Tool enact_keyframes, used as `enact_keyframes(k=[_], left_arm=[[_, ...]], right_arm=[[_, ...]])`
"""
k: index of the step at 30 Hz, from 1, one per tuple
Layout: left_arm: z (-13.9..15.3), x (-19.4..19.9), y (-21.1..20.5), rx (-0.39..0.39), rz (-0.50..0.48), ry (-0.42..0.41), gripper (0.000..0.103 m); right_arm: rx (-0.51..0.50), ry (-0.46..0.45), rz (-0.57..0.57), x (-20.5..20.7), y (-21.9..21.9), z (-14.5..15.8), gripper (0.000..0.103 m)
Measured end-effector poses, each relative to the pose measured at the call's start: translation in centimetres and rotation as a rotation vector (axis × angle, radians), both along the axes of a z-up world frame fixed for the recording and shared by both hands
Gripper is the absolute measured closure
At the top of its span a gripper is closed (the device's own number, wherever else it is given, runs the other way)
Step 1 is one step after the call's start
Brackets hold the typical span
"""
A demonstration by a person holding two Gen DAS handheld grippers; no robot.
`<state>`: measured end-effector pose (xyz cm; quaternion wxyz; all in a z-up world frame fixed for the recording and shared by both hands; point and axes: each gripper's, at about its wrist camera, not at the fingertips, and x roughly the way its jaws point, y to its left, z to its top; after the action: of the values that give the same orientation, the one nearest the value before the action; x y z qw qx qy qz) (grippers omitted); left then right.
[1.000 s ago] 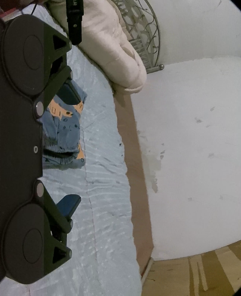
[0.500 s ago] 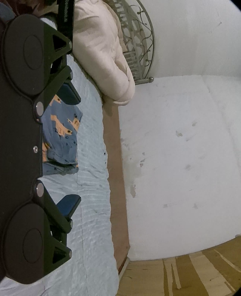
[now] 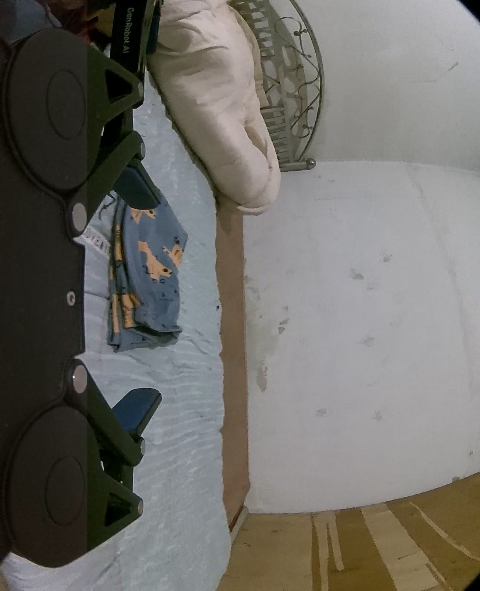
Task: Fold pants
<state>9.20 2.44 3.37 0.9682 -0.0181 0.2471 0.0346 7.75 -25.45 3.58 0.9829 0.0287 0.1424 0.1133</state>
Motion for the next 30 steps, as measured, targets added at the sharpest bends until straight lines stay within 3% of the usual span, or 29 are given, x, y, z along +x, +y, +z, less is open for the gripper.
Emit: enact_keyframes(k=[30], left_arm=[[-1.1, -0.3, -0.4, 0.002, -0.012, 0.025, 0.001]], right_arm=[[-0.008, 0.044, 0.007, -0.3, 0.7, -1.5, 0.001]])
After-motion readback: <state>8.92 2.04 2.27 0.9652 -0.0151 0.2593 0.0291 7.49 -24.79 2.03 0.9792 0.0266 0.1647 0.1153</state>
